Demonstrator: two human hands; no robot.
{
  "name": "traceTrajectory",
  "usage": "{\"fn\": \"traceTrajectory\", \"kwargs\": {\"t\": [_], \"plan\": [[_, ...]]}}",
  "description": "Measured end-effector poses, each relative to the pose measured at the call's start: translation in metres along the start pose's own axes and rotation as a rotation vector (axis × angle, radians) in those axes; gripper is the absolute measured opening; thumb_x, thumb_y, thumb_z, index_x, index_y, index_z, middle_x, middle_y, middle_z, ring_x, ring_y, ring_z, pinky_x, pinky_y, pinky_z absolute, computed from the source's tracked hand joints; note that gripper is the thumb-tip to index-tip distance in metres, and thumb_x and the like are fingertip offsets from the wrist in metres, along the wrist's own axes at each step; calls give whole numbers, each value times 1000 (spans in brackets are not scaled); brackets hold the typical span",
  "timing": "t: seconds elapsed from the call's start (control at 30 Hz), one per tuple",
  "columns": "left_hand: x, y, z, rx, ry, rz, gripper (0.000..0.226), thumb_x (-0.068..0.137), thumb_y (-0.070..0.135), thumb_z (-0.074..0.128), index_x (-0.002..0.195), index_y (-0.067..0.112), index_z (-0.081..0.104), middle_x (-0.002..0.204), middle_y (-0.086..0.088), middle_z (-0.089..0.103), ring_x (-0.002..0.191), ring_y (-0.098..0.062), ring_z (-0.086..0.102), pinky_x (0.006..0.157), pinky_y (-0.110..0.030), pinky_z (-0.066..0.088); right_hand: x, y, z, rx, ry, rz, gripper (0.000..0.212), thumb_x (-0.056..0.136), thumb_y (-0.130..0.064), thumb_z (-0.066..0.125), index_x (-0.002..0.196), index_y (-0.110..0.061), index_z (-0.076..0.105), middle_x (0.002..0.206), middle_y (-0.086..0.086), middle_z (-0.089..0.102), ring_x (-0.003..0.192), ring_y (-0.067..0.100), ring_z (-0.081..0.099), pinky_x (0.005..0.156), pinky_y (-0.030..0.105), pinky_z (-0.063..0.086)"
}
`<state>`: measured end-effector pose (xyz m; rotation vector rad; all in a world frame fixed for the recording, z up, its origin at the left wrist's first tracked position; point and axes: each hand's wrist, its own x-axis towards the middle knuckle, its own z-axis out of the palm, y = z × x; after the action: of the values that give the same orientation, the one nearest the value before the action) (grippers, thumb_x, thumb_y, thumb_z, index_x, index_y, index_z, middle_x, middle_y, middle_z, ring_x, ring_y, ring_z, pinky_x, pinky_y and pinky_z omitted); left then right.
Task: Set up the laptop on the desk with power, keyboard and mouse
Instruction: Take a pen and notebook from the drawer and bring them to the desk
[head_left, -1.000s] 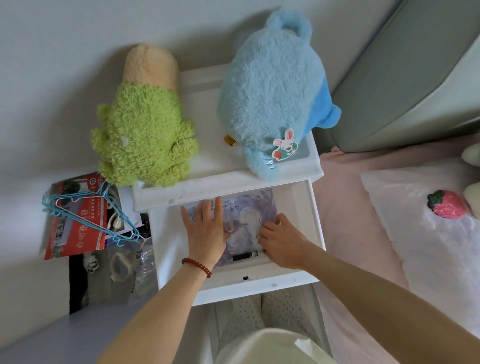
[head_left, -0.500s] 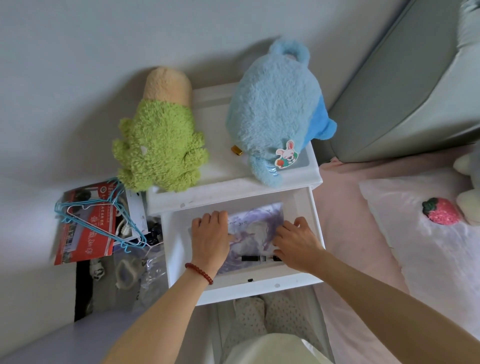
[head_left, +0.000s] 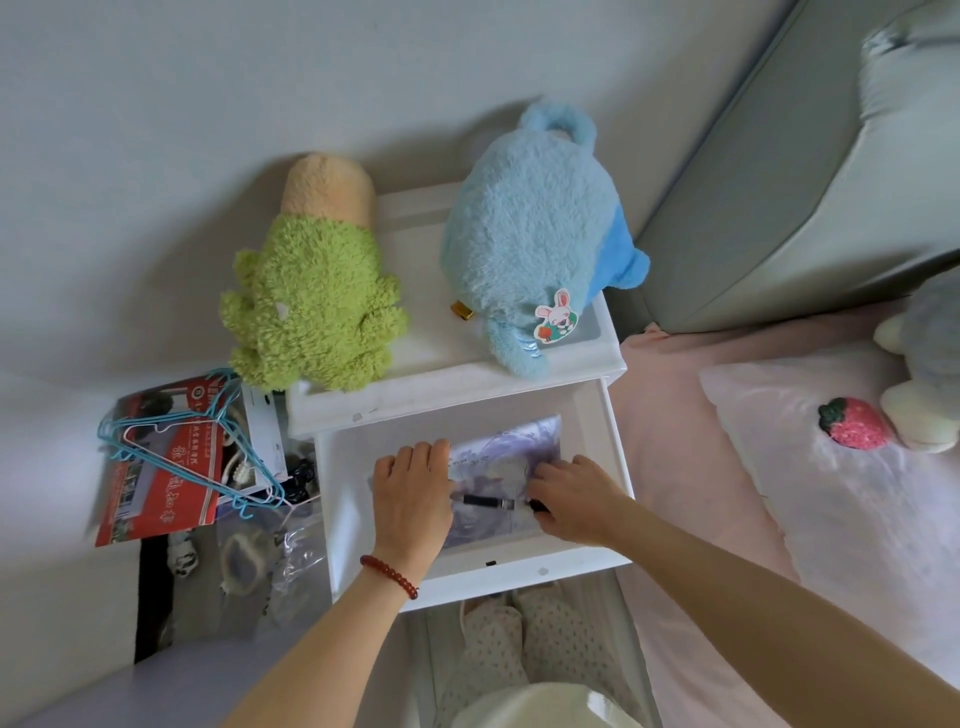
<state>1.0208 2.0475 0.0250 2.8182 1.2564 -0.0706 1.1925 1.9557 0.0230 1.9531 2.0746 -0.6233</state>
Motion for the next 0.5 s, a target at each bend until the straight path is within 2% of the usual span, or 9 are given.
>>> {"fn": "traceTrajectory", "kwargs": {"t": [0.07, 0.13, 0.2, 0.27, 0.37, 0.43, 0.5], "plan": [[-2, 0, -8, -60, -10, 4, 40, 57, 10, 82, 94, 11, 67, 70, -2, 66, 61, -23, 62, 58, -33, 49, -12, 1, -8, -41, 253, -16, 17, 61, -23, 79, 69, -16, 65, 61, -1, 64, 57, 19, 61, 60, 24, 50], [-4, -2, -18, -151, -48, 10, 36, 72, 12, 68, 108, 13, 62, 80, -3, 68, 70, -25, 63, 67, -36, 47, -22, 0, -15, -11, 397, 11, 21, 57, -17, 82, 66, -18, 64, 54, -3, 60, 51, 19, 58, 62, 25, 51], [-7, -3, -25, -246, -145, 46, 40, 80, 23, 55, 120, 17, 53, 98, 0, 67, 86, -23, 62, 80, -35, 41, -28, 0, -21, 80, 451, 20, 21, 59, -15, 84, 68, -17, 65, 59, -3, 64, 55, 20, 61, 59, 26, 52], [-8, -4, -28, -308, -203, 67, 42, 81, 38, 49, 120, 20, 48, 103, 4, 64, 91, -20, 60, 83, -32, 37, -29, -5, -26, 222, 457, 27, 19, 62, -10, 82, 72, -13, 67, 67, 2, 68, 61, 24, 64, 56, 29, 52], [-6, 5, -30, -244, -250, 89, 48, 80, 61, 46, 104, 19, 45, 87, 3, 64, 77, -22, 61, 67, -28, 36, -26, -20, -33, 429, 439, 28, 10, 74, -5, 70, 83, -3, 66, 76, 12, 69, 69, 32, 64, 64, 36, 51], [-3, 11, -29, -131, -263, 142, 48, 85, 62, 40, 101, 16, 46, 83, -1, 66, 72, -25, 62, 60, -28, 34, -26, -32, -39, 501, 449, 25, 10, 79, -7, 66, 87, -1, 65, 80, 13, 68, 73, 33, 63, 67, 37, 50], [0, 15, -30, -60, -281, 192, 44, 91, 55, 34, 100, 14, 48, 84, -3, 67, 72, -25, 62, 62, -28, 32, -31, -39, -41, 489, 515, 47, 15, 79, -6, 66, 93, -2, 65, 89, 14, 67, 79, 33, 64, 69, 39, 53]]}}
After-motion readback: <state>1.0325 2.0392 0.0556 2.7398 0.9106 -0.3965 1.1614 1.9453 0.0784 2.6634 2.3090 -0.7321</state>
